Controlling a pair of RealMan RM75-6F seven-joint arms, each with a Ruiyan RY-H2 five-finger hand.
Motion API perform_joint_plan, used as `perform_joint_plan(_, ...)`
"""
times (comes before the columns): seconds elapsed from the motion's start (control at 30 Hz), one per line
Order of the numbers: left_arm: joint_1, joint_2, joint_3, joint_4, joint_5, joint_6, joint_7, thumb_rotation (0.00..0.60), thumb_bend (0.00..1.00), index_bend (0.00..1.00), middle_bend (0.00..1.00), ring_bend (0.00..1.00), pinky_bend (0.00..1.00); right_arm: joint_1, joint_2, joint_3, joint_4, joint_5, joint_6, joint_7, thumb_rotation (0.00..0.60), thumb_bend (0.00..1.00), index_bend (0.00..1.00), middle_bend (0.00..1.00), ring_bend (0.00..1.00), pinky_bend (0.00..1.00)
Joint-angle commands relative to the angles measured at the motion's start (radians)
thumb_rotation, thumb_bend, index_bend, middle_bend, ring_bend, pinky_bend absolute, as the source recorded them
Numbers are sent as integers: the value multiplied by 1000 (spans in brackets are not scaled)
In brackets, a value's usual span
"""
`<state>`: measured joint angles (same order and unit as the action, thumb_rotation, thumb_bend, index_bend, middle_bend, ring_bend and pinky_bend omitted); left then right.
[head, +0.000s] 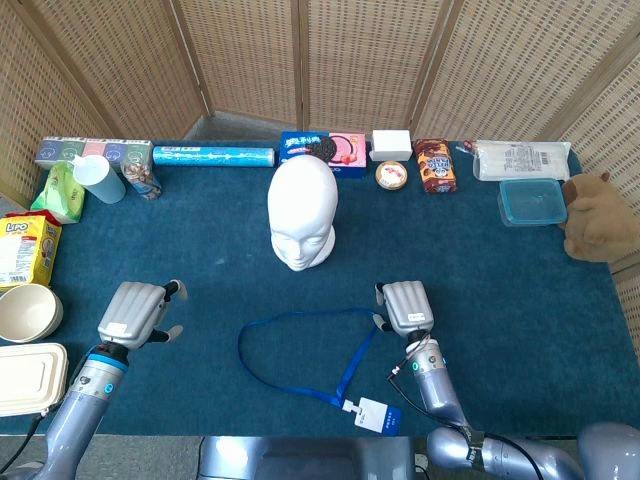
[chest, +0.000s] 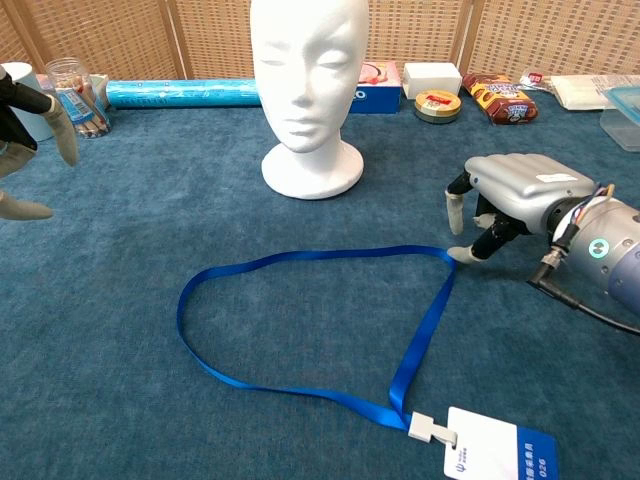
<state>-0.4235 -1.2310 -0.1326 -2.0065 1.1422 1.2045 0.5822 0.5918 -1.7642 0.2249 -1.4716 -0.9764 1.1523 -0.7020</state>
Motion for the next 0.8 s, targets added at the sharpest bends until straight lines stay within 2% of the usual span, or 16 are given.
perform_joint_plan(0.03, -3, -3, 6, -2, -1, 1, 4, 598, 180, 432, 827, 891, 1000, 3, -3, -1, 3, 4, 0, -1, 520, 310, 537, 1000, 1000, 1000)
perform_joint_plan(0.8, -12, -5, 43, 8, -21, 3, -33, 600, 180, 432, 827, 891, 1000, 41, -43, -11, 38, 58, -1, -59, 520, 336, 550, 1000, 1000, 1000)
